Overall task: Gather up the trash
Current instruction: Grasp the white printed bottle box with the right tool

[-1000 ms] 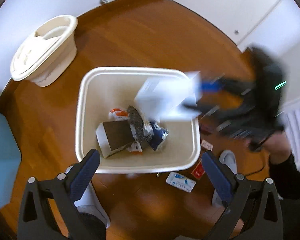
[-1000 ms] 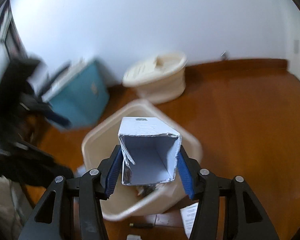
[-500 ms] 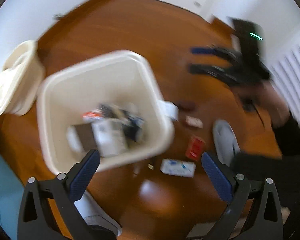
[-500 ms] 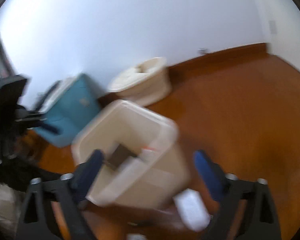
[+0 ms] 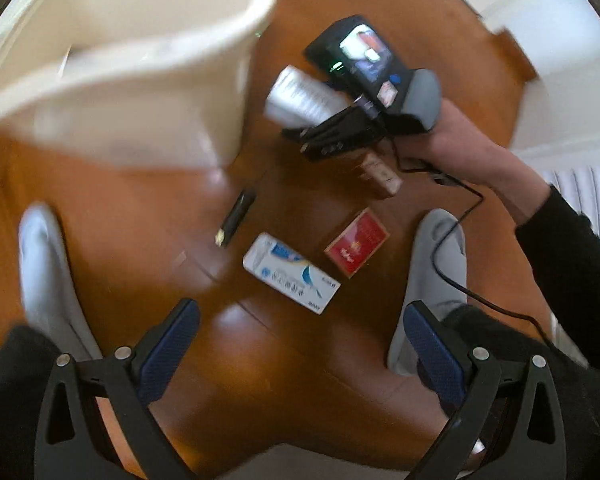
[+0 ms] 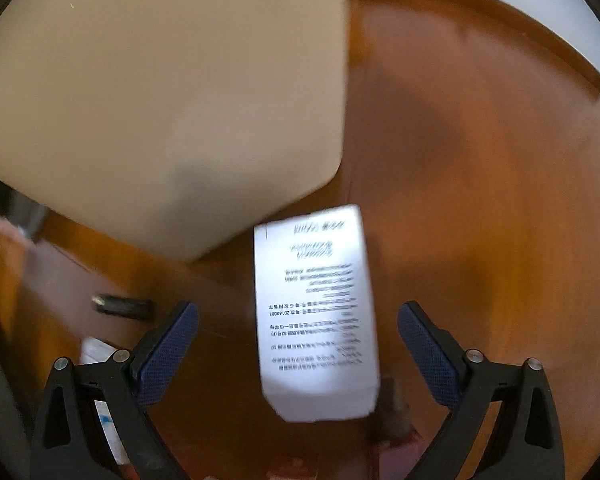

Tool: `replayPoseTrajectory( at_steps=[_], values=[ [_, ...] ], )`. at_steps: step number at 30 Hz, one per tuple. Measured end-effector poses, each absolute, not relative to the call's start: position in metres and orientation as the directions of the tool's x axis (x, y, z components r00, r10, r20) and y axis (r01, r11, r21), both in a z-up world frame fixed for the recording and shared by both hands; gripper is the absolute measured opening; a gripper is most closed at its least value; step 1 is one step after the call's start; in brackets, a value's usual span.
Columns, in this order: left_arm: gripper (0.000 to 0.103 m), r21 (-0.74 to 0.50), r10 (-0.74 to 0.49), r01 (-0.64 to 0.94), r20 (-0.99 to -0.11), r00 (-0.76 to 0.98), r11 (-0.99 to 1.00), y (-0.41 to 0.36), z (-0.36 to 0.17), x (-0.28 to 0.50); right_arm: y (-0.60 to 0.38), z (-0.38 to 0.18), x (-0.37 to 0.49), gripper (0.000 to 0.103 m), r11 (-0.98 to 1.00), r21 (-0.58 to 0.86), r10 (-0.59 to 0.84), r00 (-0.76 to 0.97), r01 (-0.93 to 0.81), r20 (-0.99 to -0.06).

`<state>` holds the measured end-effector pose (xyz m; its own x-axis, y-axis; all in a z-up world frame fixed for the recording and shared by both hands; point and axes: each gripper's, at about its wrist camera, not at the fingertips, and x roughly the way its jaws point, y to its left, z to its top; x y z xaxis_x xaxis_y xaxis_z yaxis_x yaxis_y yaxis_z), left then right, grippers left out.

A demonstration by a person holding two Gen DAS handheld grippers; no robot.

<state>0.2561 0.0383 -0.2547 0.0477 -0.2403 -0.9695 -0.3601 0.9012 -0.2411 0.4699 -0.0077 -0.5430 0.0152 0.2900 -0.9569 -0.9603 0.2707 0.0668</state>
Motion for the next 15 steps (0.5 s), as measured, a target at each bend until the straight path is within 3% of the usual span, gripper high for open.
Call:
replayPoseTrajectory(
  at_steps=[2, 11, 15],
  values=[
    [0.103, -0.237, -0.247, -0.468, -0.968, 0.042, 0.851, 0.044, -0.274, 0.245, -0.009, -0.550, 0.474, 0.059, 0.299, 0.090, 0.275, -0.004, -0.950, -0.962],
    [0.103, -0.238, -0.303, -0.811, -0.950, 0.078, 0.535, 0.054, -0.353, 0.215, -0.075, -0.493, 0.496, 0.057, 0.522, 0.257, 0.509, 0.056, -0.813, -0.859],
    [0.103, -0.261, -0.325, -0.882, -0.936, 0.132, 0.392, 0.041, -0.382, 0.222, -0.130, -0.473, 0.498, 0.057, 0.627, 0.325, 0.567, 0.128, -0.708, -0.814]
  ],
)
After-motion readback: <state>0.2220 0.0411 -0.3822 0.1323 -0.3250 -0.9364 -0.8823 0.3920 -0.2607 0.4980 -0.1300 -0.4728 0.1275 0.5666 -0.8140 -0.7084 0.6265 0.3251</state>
